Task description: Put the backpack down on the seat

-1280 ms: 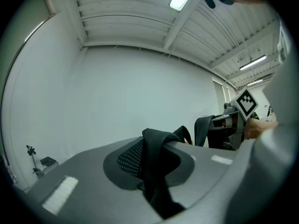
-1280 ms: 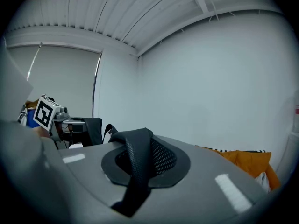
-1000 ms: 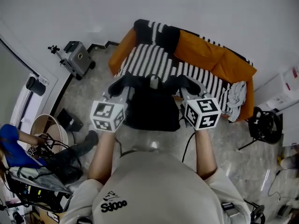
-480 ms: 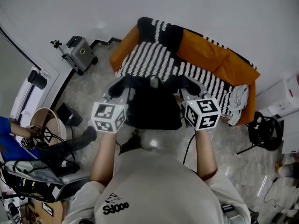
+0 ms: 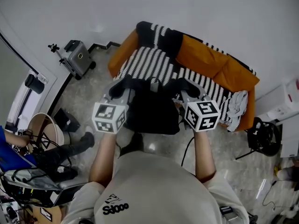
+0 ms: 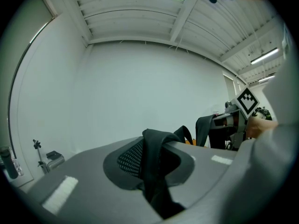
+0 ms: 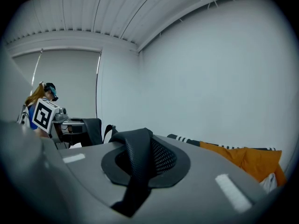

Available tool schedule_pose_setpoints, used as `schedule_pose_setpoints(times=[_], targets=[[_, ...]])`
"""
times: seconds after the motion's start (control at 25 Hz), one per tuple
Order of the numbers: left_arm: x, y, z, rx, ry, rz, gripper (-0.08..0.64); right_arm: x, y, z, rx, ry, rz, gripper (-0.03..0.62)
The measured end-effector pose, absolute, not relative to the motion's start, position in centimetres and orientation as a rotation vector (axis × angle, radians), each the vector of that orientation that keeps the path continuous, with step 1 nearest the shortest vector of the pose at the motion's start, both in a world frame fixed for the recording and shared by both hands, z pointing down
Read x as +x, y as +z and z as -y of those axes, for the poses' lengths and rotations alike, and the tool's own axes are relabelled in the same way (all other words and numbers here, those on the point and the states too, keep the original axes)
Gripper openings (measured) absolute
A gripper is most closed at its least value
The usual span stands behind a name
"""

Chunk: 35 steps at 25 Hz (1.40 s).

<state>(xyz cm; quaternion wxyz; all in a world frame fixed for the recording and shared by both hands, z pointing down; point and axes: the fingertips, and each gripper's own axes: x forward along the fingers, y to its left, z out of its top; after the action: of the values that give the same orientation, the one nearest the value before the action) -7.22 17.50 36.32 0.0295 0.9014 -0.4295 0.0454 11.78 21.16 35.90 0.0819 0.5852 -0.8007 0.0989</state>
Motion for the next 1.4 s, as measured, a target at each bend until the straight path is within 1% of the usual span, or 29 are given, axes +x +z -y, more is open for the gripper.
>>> schedule_pose_setpoints(times=[0.84,1.4], targets=[[-5.7,36.9,2.2,2.787,0.162,1.293,0.051,12.3,36.4,-2.0,1.708,0.250,2.384,0.031],[-5.3,37.2,10.6,2.763,0.163,1.251,0.051,12.9,36.7,6.2,1.744,0.328,2.361,0.031]])
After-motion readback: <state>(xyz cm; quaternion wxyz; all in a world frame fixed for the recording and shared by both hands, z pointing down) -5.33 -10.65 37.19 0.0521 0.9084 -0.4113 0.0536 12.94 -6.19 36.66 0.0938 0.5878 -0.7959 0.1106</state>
